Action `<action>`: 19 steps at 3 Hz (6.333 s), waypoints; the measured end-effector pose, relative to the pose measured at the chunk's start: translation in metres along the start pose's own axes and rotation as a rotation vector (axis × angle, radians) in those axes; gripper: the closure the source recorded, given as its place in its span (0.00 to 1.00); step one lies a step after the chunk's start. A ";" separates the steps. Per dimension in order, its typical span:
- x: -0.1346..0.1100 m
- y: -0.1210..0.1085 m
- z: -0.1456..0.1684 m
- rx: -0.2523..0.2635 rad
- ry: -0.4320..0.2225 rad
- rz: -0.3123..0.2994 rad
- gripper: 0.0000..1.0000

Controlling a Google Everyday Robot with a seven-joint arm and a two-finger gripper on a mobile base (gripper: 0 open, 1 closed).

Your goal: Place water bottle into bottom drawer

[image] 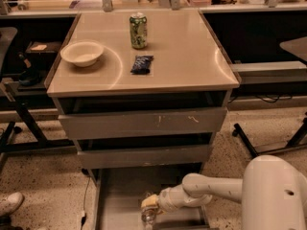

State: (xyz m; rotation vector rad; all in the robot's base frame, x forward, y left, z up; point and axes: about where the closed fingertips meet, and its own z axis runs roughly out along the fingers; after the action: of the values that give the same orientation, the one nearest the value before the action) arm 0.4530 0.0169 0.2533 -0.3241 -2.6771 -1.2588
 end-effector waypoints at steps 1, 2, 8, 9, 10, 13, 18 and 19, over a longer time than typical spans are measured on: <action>-0.023 -0.017 0.020 -0.002 -0.039 0.038 1.00; -0.047 -0.024 0.022 0.012 -0.079 0.040 1.00; -0.099 -0.064 0.047 -0.008 -0.170 0.110 0.82; -0.099 -0.064 0.047 -0.008 -0.170 0.110 0.59; -0.099 -0.064 0.047 -0.008 -0.170 0.110 0.36; -0.095 -0.060 0.049 0.003 -0.176 0.096 0.00; -0.086 0.060 -0.097 0.019 -0.542 0.189 0.00; -0.080 0.029 -0.145 0.042 -0.634 0.303 0.00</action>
Offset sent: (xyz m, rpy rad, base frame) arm 0.0708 -0.0170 -0.0531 -0.0704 -0.0537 -0.1204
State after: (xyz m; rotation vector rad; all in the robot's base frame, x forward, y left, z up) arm 0.5459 -0.0871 0.3466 -1.2555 -2.9630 -1.1409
